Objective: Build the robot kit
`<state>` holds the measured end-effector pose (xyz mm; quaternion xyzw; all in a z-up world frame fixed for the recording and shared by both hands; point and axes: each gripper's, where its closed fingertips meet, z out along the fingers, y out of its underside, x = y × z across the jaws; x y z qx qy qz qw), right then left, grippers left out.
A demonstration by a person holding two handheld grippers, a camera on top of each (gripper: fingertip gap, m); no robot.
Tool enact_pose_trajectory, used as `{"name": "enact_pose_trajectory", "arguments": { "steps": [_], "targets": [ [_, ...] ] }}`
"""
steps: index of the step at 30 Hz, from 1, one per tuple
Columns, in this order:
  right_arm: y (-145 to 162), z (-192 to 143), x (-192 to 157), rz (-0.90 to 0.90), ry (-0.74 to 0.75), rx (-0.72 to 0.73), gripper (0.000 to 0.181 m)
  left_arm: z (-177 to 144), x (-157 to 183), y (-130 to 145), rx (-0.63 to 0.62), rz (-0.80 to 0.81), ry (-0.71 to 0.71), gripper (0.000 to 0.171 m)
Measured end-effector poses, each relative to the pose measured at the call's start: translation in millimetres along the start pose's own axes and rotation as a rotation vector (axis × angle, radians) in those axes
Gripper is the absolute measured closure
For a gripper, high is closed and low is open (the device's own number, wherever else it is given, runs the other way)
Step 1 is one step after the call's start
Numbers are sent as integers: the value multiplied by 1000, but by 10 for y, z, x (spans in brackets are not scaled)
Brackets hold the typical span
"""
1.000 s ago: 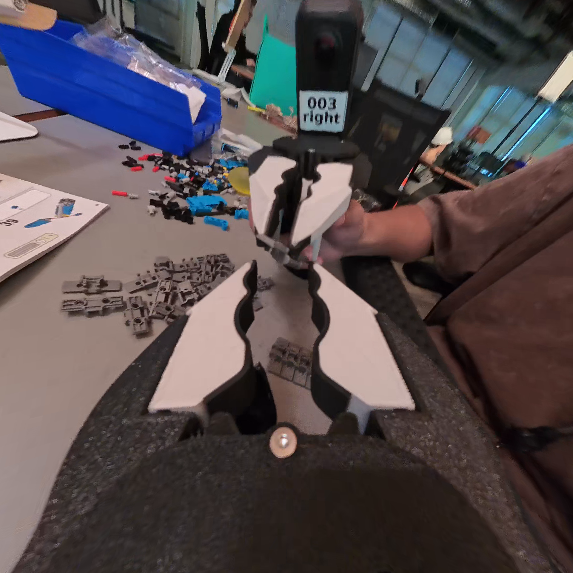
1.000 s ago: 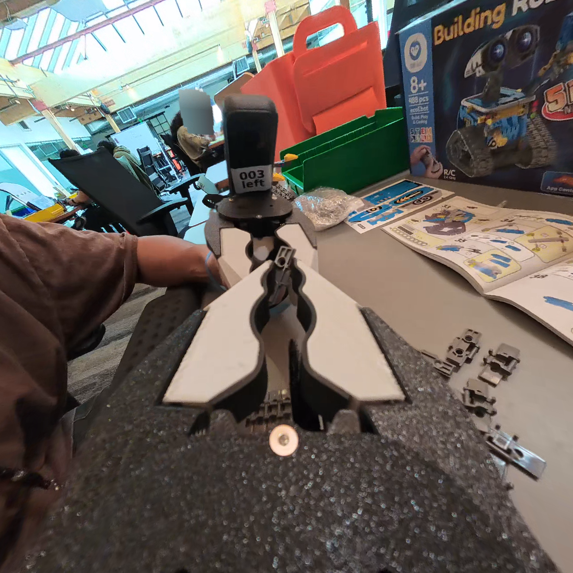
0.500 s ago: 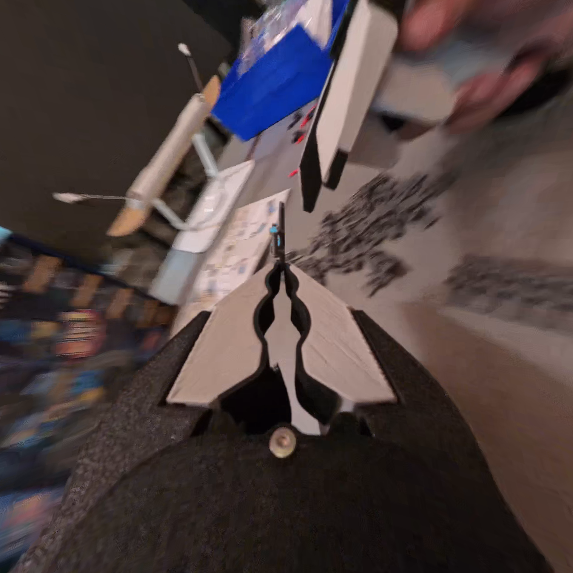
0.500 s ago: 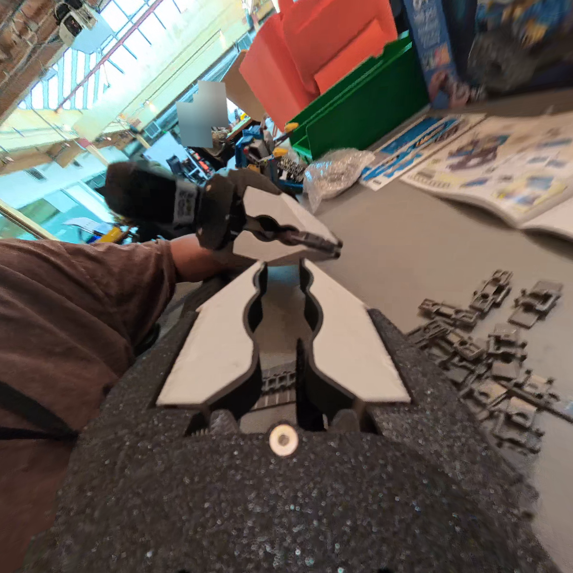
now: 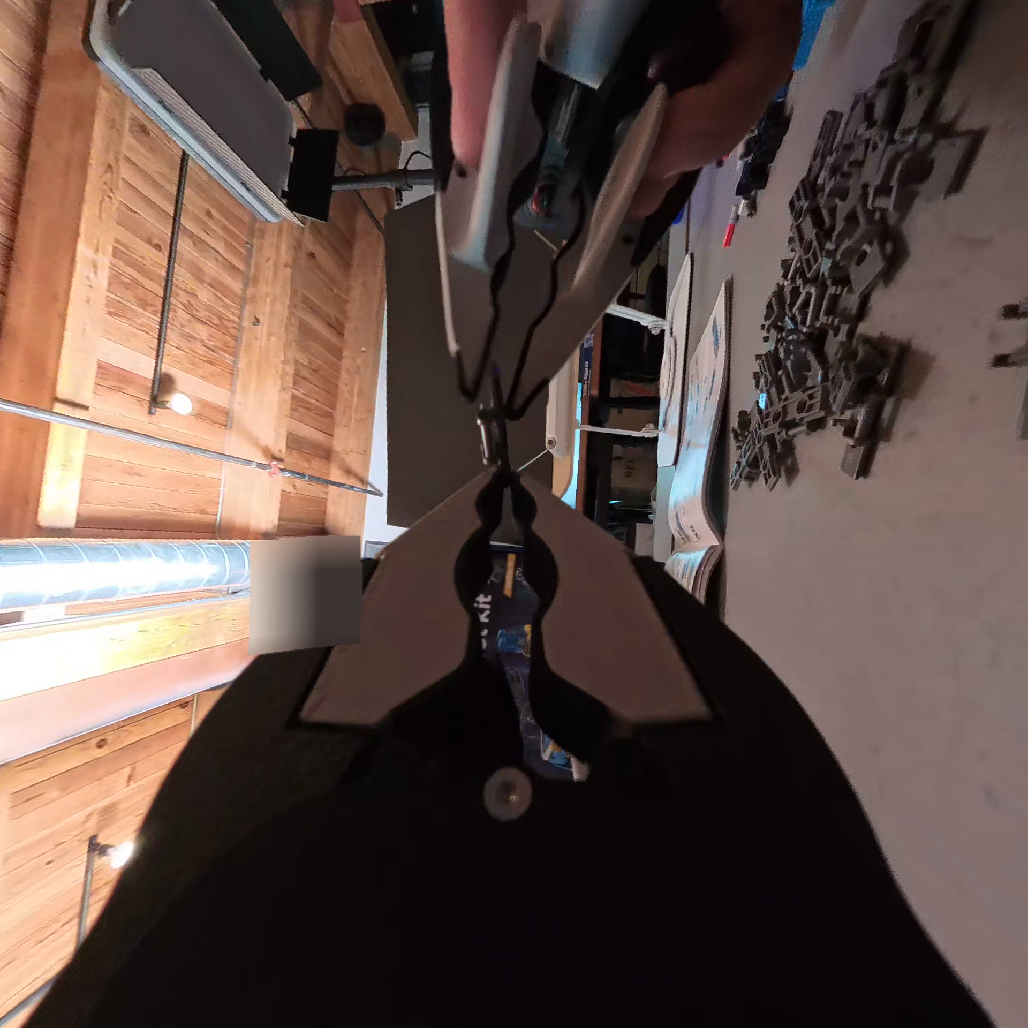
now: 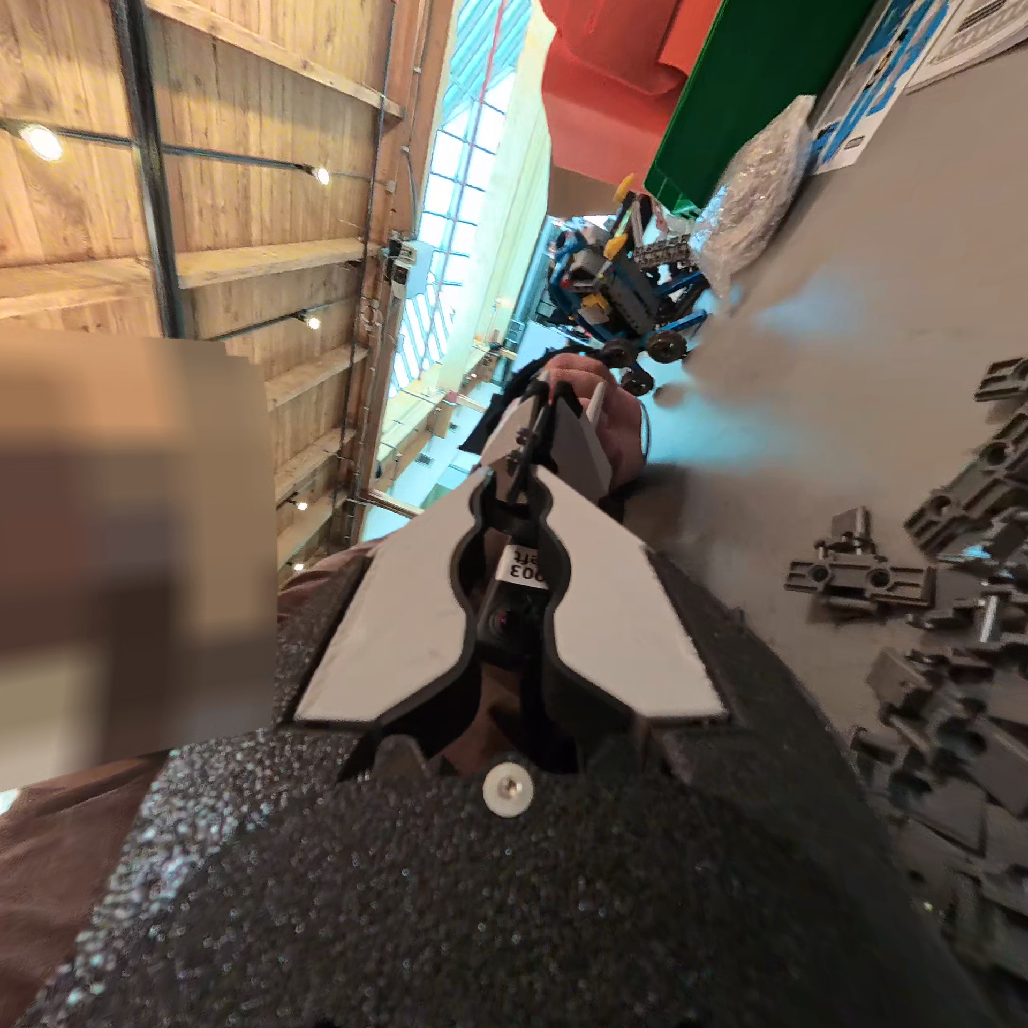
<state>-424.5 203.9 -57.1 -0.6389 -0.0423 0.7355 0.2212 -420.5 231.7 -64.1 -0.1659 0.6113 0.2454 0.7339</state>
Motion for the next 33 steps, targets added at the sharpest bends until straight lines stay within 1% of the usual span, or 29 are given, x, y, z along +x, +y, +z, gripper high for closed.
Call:
{"name": "enact_pose_trajectory", "arguments": {
  "steps": [1,3,5,6,8,9,10,11,12,14,16,17,18,20,22,24,26,28,33],
  "targets": [
    [11,0,33,-21,30,-8,176,-5,-8,-6,1,4,-5,171],
    [31,-7,67,-52,69,-26,177,-10,-12,-13,11,-11,4,171],
    [43,-29,159,-127,166,-53,179,0,59,4,21,-59,64,169],
    [71,-56,240,-204,250,-96,178,6,151,35,18,-118,135,168],
    [130,-172,459,-416,473,-221,178,-7,409,139,-7,-262,341,163],
    [185,-247,563,-541,573,-311,178,-35,561,196,-29,-347,471,161],
    [293,-294,623,-666,619,-422,178,-94,710,207,-37,-447,618,161],
    [426,-338,678,-758,642,-536,178,-145,766,167,-13,-568,718,162],
    [510,-382,749,-804,677,-611,178,-190,765,84,35,-710,798,162],
    [652,-346,783,-770,649,-666,178,-331,756,-131,117,-1003,1025,161],
    [657,-295,768,-778,640,-667,178,-413,651,-297,193,-1266,1186,156],
    [634,-287,752,-795,644,-664,178,-475,613,-361,225,-1339,1279,156],
    [615,-278,732,-798,642,-655,178,-490,589,-386,234,-1388,1325,156],
    [590,-277,725,-798,650,-647,178,-499,559,-408,251,-1426,1351,155],
    [586,-275,739,-812,665,-650,178,-503,597,-417,232,-1408,1363,155],
    [575,-252,734,-825,672,-641,178,-512,654,-431,205,-1372,1373,156],
    [573,-242,735,-830,680,-642,178,-514,718,-441,173,-1327,1371,161],
    [581,-253,762,-837,693,-653,178,-545,743,-463,177,-1285,1375,169],
    [593,-285,803,-847,710,-661,178,-565,815,-489,156,-1218,1382,169]
  ]
}}
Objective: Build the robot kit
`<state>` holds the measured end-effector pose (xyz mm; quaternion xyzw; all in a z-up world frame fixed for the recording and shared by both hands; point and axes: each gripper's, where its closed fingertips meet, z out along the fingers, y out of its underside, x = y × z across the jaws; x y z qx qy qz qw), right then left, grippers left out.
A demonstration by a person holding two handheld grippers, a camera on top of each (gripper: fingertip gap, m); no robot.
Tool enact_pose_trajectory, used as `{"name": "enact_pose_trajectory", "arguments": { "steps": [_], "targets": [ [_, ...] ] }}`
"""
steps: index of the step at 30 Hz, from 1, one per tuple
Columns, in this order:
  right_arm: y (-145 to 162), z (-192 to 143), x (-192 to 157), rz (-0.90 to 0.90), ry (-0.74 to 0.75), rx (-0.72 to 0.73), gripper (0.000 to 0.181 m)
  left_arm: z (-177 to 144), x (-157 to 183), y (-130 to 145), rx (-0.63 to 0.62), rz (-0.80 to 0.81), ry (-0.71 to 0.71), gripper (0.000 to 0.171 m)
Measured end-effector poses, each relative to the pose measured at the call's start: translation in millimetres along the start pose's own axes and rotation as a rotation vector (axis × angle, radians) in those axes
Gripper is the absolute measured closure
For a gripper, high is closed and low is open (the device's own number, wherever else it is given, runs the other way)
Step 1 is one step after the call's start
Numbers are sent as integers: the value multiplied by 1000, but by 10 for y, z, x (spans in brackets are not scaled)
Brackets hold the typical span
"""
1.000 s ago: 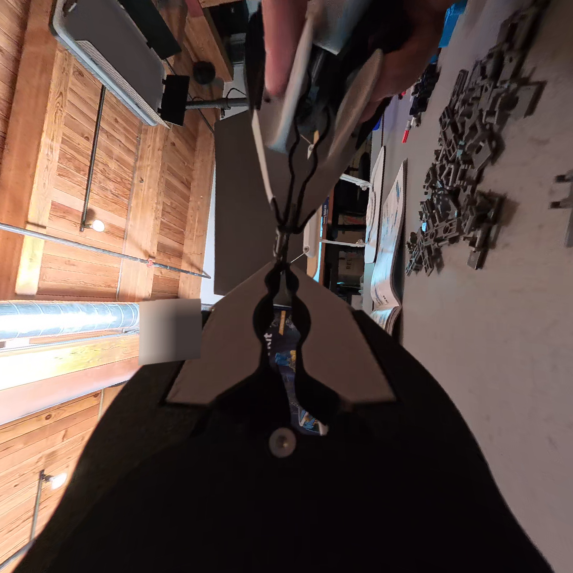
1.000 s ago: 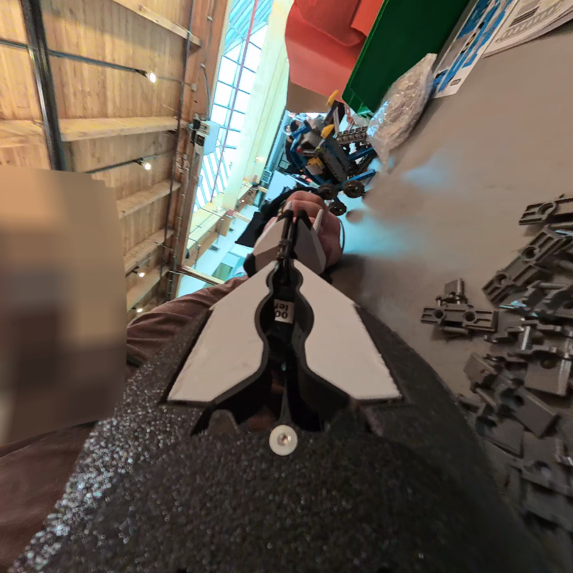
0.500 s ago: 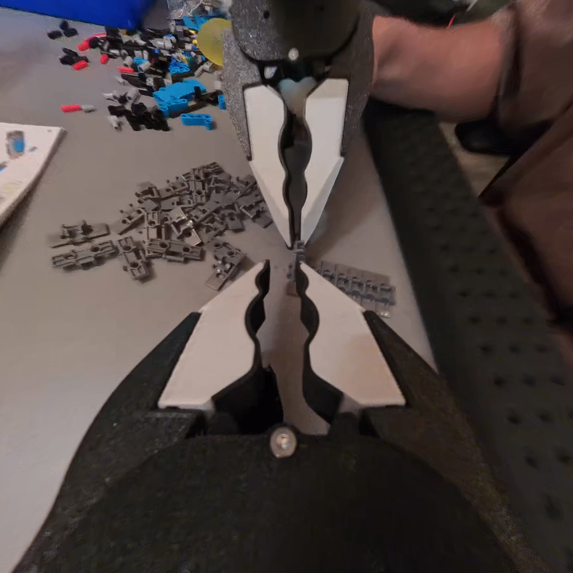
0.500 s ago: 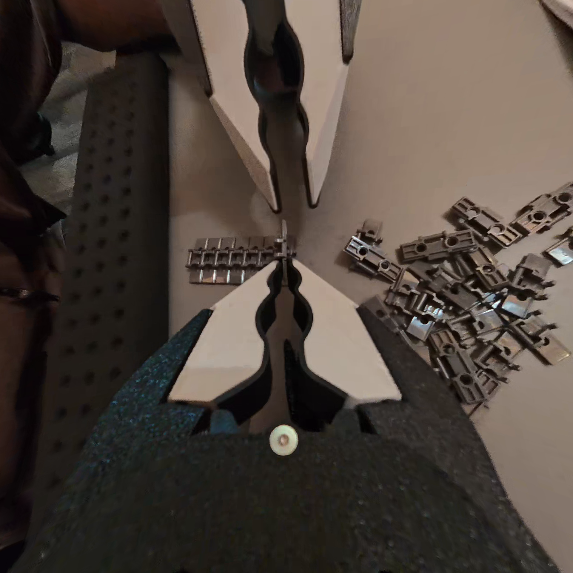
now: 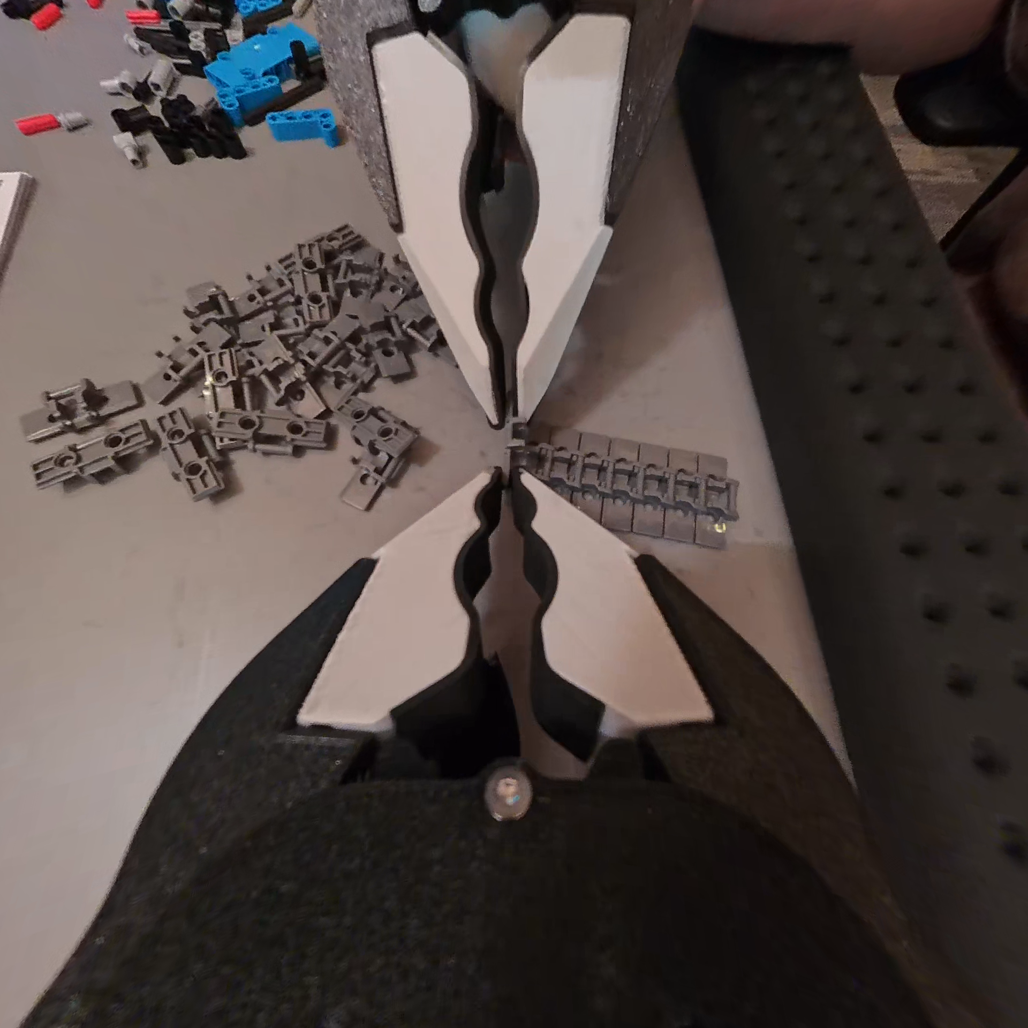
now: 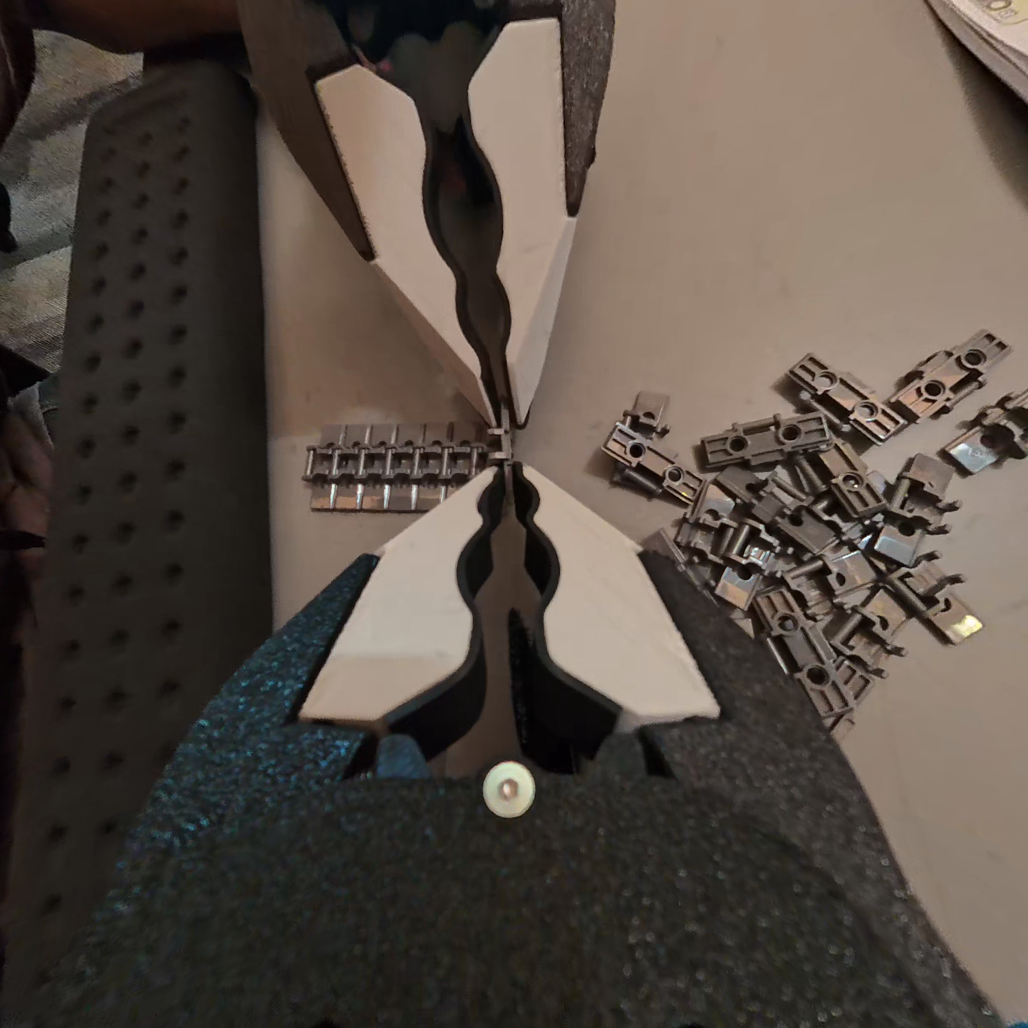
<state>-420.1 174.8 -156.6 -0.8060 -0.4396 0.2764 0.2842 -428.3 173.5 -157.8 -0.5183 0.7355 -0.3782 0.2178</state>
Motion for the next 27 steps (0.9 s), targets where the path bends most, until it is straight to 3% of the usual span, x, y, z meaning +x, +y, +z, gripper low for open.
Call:
{"name": "enact_pose_trajectory", "arguments": {
  "steps": [16,27],
  "targets": [
    [-23,-56,6,-22,31,22,178,-43,-31,-38,26,-47,42,169],
    [31,-4,1,-20,31,-14,178,4,-15,32,-25,-10,31,169]
  ]
}}
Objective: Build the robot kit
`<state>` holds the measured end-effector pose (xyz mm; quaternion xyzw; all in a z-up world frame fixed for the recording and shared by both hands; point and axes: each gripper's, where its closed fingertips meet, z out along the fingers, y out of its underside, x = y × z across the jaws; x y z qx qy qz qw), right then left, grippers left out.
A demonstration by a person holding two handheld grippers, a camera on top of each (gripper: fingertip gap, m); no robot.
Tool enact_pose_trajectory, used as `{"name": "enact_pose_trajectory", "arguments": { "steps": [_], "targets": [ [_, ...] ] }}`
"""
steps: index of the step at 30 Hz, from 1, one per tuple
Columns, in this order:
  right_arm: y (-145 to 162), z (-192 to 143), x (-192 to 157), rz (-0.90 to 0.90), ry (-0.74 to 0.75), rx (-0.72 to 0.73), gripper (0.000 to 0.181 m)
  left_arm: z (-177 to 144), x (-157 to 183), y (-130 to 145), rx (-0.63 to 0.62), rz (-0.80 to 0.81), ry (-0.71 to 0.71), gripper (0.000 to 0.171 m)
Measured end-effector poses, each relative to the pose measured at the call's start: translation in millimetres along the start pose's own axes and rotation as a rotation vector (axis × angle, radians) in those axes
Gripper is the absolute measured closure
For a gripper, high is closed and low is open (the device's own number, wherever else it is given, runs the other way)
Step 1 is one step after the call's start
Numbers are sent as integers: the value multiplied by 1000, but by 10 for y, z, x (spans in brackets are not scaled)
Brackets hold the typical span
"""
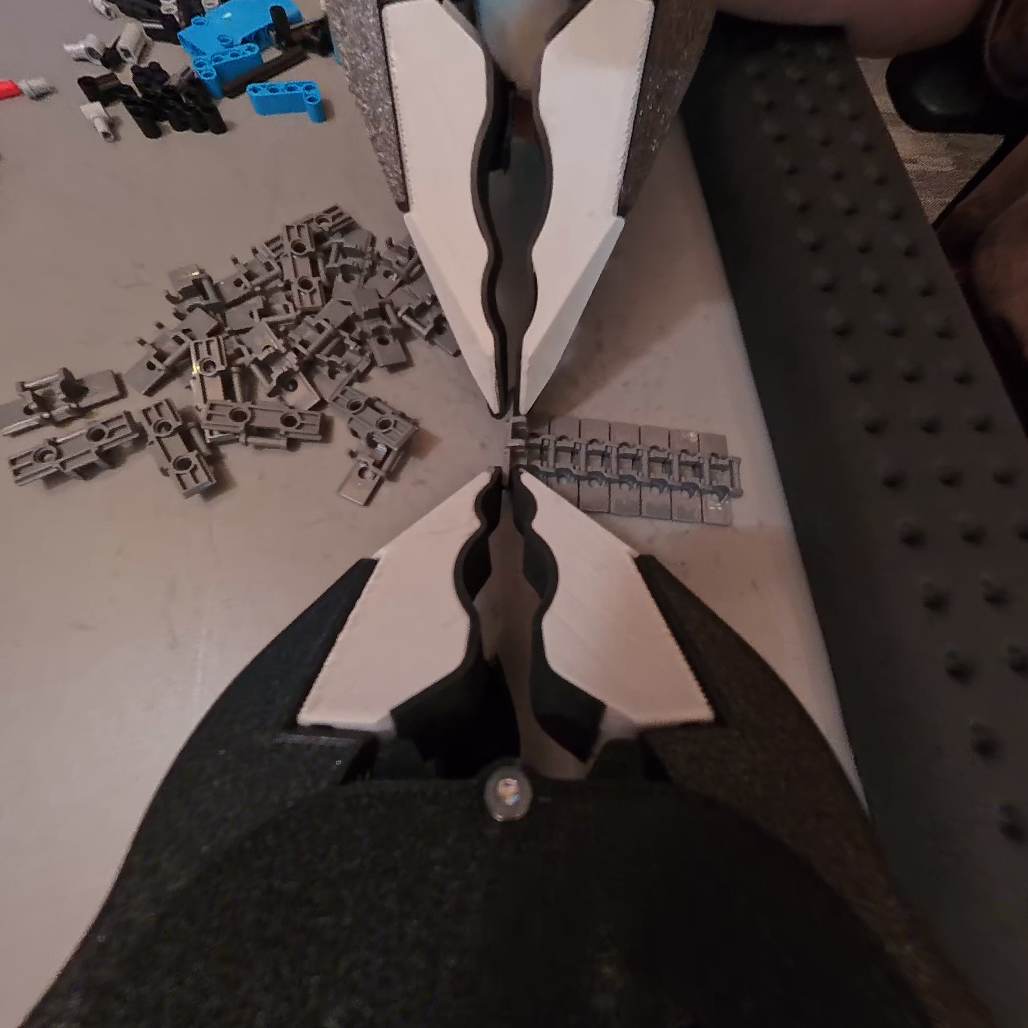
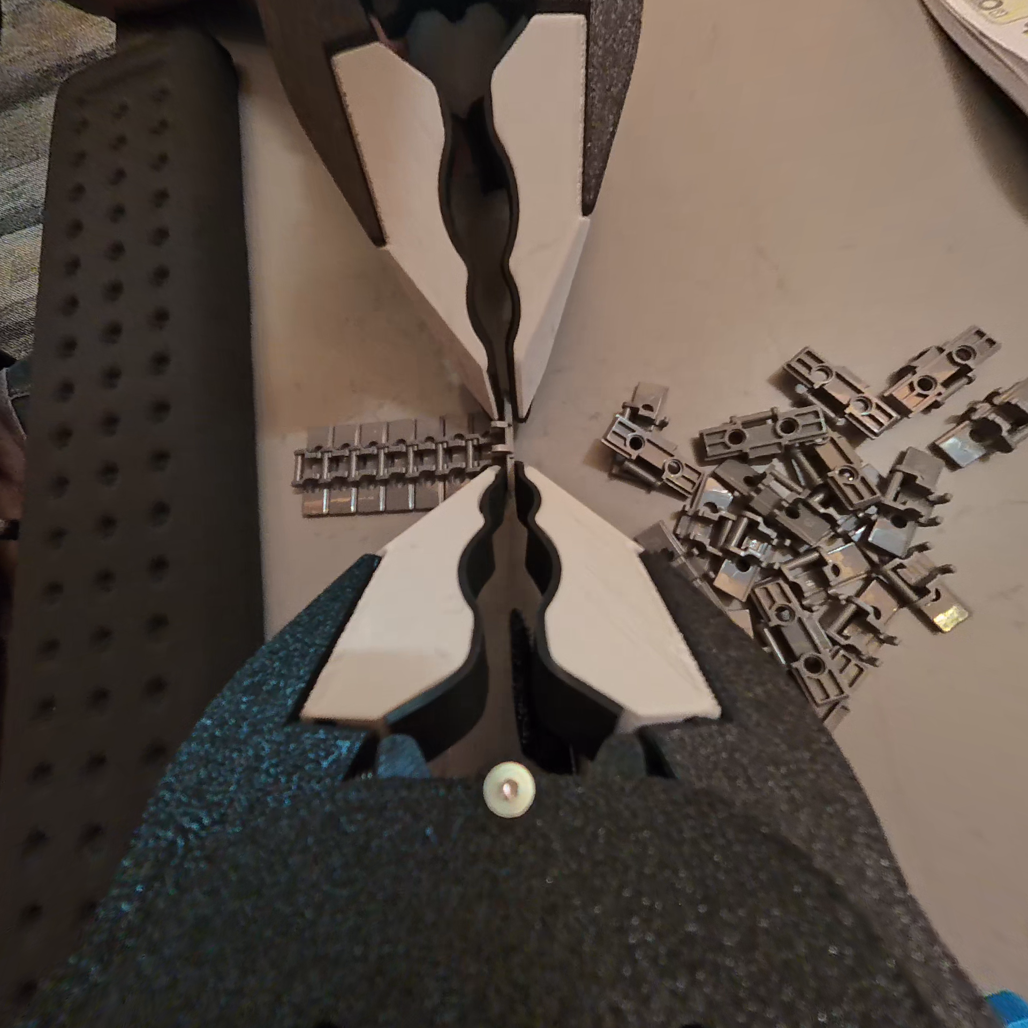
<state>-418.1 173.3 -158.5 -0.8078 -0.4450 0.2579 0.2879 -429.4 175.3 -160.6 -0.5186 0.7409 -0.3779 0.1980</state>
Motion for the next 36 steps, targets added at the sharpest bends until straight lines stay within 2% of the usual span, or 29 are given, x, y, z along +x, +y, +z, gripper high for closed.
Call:
{"name": "enact_pose_trajectory", "arguments": {
  "steps": [5,18,21,24,27,30,36],
  "targets": [
    [3,1,-5,-7,30,-23,178,4,-1,10,-10,94,-59,169],
    [33,35,16,19,64,-96,179,39,-3,34,-43,35,-34,169],
    [30,38,27,39,50,-84,178,38,-7,38,-35,-2,-5,168],
    [39,17,4,78,-47,-12,177,37,-31,42,-33,-123,64,167],
    [-13,-106,117,61,-13,42,166,-4,-34,42,-17,-246,157,154],
    [-107,-241,195,85,-1,134,166,-108,-87,-16,55,-287,167,152],
    [8,-128,165,32,11,69,173,-229,-116,-68,129,-273,149,154]
  ]
}}
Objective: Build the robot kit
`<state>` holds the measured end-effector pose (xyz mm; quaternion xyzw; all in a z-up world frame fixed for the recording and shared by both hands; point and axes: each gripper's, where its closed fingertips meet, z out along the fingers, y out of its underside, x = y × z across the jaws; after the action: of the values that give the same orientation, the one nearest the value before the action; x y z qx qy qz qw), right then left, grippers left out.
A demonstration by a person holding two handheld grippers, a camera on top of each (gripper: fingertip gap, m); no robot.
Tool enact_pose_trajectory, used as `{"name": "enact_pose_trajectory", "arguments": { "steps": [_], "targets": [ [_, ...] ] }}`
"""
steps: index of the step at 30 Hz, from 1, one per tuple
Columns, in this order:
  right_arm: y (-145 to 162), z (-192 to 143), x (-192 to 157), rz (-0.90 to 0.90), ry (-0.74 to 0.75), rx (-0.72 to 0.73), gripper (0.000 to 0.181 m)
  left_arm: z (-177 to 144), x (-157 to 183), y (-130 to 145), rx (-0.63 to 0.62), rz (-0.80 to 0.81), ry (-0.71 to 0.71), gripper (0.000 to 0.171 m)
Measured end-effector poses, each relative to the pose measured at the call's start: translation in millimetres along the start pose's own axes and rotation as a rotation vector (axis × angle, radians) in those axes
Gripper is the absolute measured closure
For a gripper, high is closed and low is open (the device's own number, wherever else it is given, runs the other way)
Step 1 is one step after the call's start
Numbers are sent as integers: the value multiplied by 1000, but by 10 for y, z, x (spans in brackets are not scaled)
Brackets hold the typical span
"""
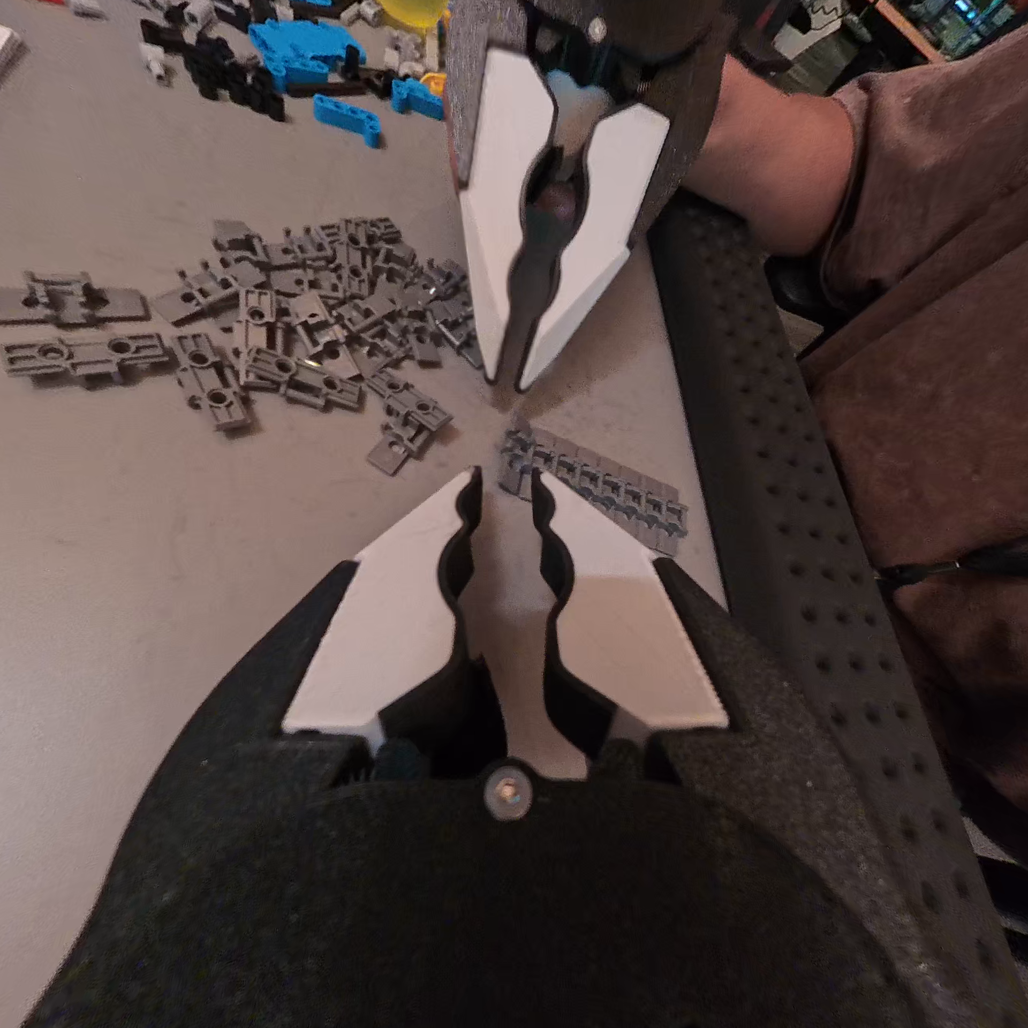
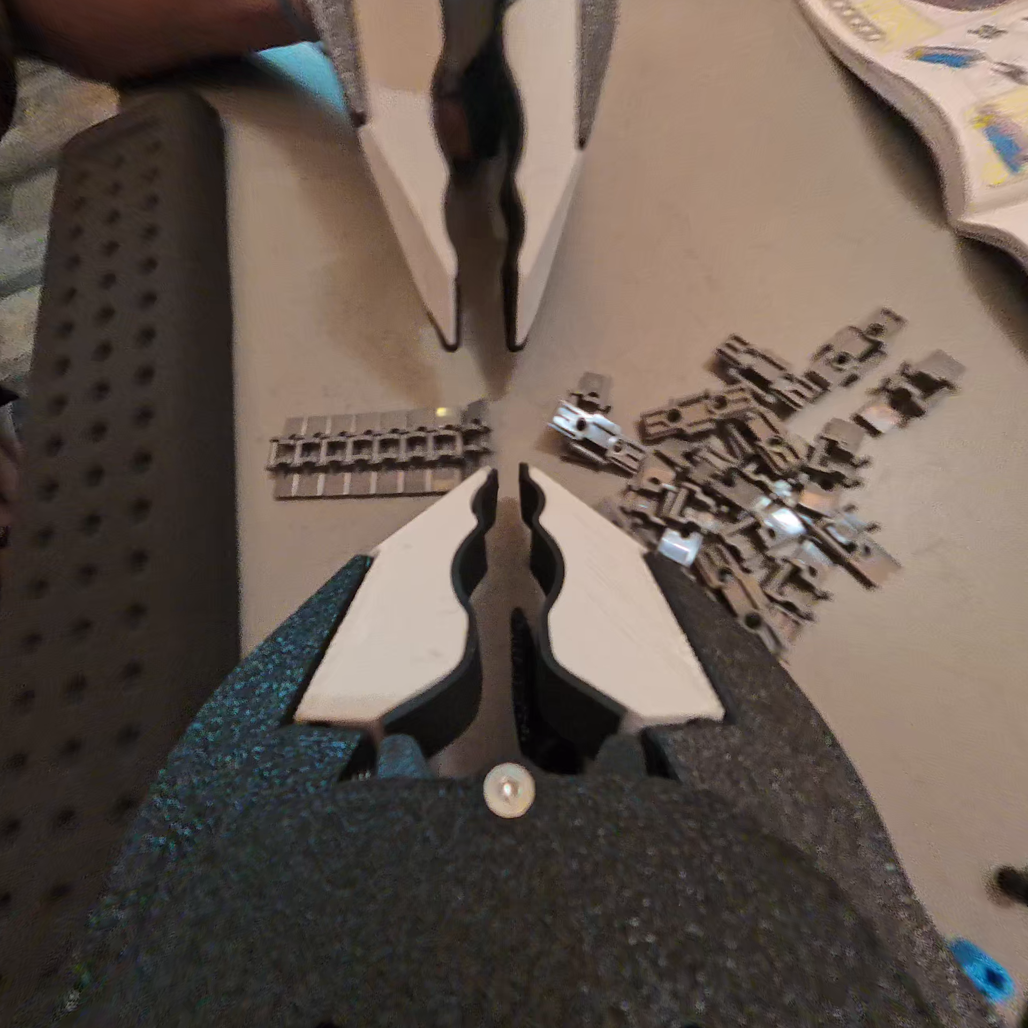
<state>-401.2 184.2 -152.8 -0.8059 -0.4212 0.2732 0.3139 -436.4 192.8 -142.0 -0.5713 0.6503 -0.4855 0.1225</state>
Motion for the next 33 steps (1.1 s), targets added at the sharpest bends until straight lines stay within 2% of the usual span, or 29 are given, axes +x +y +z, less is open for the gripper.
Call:
{"name": "enact_pose_trajectory", "arguments": {
  "steps": [2,4,7,9,12,15,19,22,29,33],
  "targets": [
    [-55,29,-148,-52,-46,20,177,0,40,-4,3,41,1,164],
    [-90,57,-208,-103,-37,26,181,34,5,7,-14,92,-60,171],
    [62,152,-124,-99,10,-71,181,153,-108,79,-96,143,-176,171],
    [68,182,-131,-67,-9,-68,181,221,-130,123,-142,163,-209,171],
    [59,197,-139,-10,-40,-64,181,232,-124,137,-153,167,-209,171],
    [63,177,-128,-34,-16,-66,181,208,-160,113,-137,164,-236,171],
    [-66,77,-153,-97,16,4,181,73,-102,-60,2,168,-214,171],
    [-67,75,-244,-106,-24,0,181,19,-55,-95,39,149,-157,171],
    [65,161,-185,-128,19,-76,181,108,-12,25,-47,192,-150,170],
    [36,139,-324,-132,-55,-58,181,155,-6,93,-95,243,-179,169]
  ]
}}
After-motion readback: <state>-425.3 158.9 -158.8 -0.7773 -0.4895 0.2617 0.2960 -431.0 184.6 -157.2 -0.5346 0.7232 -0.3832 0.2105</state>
